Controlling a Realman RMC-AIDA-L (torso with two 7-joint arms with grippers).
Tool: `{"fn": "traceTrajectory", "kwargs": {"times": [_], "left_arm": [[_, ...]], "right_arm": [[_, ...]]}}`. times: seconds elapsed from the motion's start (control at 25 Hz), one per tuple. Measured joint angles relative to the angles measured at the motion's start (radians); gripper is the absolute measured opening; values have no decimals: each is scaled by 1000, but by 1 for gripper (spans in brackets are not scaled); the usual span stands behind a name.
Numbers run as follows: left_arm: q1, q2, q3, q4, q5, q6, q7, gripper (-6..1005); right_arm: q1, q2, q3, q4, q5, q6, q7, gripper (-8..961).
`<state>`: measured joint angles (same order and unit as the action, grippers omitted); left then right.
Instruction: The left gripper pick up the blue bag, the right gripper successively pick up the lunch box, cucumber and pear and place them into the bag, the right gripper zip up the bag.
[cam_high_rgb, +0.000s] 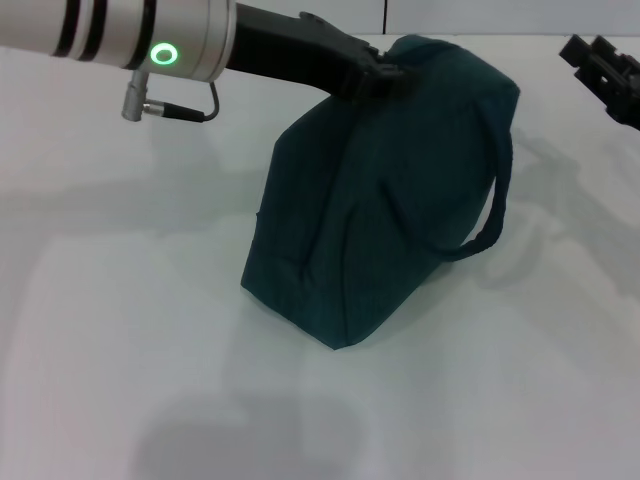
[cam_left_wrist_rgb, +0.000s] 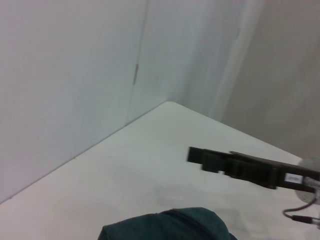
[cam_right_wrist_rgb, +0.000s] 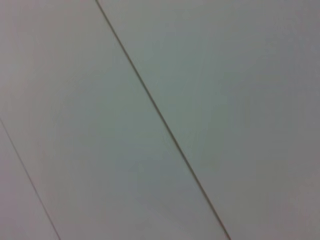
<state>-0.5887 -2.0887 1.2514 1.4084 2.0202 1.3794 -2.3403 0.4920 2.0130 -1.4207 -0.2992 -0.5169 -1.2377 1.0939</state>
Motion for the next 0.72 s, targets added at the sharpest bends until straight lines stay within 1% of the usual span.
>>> {"fn": "traceTrajectory", "kwargs": {"times": [0.12,0.2,0.32,0.4,0.48,0.6,0.64,0.72], "left_arm": [[0,0,-20,-24,-2,-10,3,112],[3,0,-28,-27,-8,-11,6,209],[25,2,-36,-22,-56,-12,36,354],[50,2,-56,-15,-108,-9,82,407],[81,2,-75,-12,-153,-7,129,459],[130,3,-109,-6,-185,9,186,539],[153,3,-119,-6,-194,27,216,565],[211,3,-141,-7,-229,68,288,641]], "right_arm": [[-17,-1,5,0,0,-12,-6,467],[-25,-3,10,0,0,-22,-11,527],[-37,-7,24,0,-5,-42,-15,617],[-46,-12,29,0,-5,-60,-21,677],[-64,-27,28,-13,-8,-92,-27,743],[-99,-59,26,-57,-47,-168,-29,849],[-114,-77,26,-88,-91,-209,-31,885],[-137,-106,28,-140,-187,-273,-35,885]]}}
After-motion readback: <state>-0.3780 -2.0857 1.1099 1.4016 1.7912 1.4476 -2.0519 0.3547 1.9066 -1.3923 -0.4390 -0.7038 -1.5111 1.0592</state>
